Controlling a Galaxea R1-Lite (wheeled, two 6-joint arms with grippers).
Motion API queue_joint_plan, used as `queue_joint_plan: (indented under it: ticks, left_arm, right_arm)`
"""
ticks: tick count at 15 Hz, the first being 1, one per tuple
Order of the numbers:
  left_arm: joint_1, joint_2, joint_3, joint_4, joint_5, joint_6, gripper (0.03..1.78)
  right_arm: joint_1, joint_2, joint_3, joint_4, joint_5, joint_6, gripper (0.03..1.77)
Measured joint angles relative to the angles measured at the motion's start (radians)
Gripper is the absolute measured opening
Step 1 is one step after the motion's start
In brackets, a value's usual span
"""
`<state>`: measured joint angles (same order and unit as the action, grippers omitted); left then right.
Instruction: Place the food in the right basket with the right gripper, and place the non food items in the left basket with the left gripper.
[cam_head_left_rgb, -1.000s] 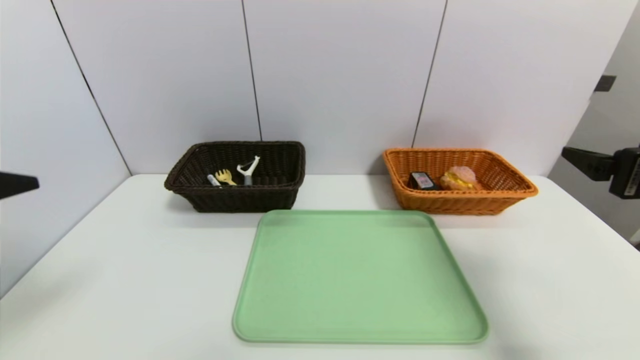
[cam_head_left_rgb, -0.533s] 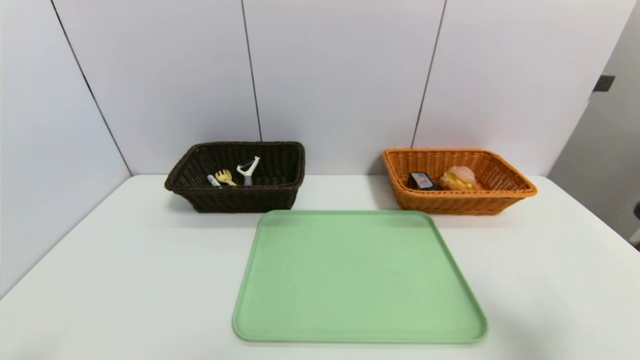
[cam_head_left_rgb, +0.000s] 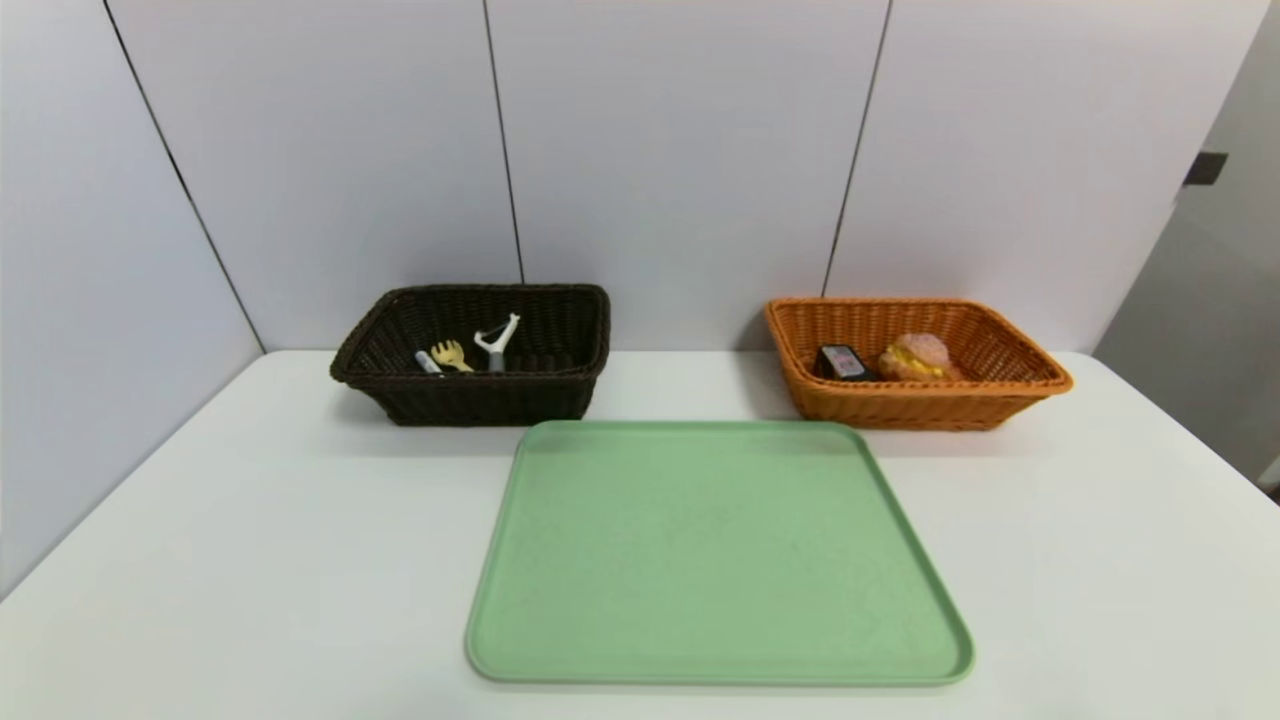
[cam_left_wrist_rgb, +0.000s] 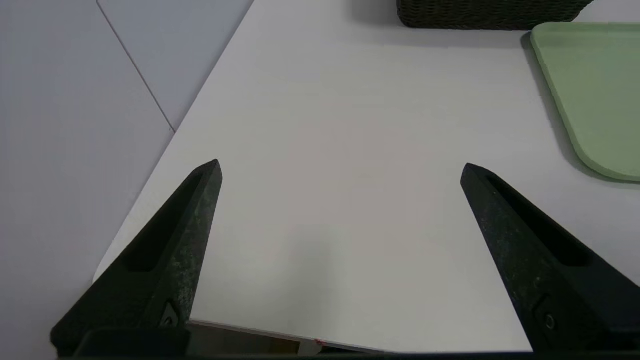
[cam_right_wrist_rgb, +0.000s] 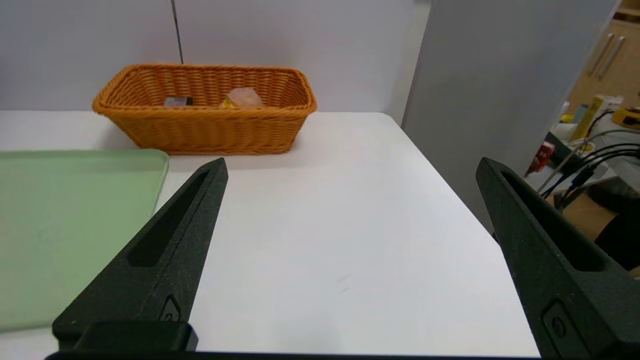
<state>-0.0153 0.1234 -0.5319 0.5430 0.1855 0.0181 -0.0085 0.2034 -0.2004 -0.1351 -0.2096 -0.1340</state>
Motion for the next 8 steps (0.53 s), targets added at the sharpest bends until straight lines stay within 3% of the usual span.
queue_joint_plan:
  ticks: [2,4,8]
  left_arm:
    - [0.002,-0.067,0.037,-0.013,0.004,0.054,1.69]
    - [0.003,-0.102,0.082,-0.095,0.005,0.064,1.69]
    - [0.003,-0.123,0.275,-0.413,0.002,0.111,1.69]
  right_arm:
    - [0.002,-0.107,0.017,0.05,0.007,-0.04,1.71]
    - [0.004,-0.163,0.042,0.001,0.037,-0.094,1.71]
    - [0.005,-0.199,0.174,-0.162,0.132,-0.14,1.71]
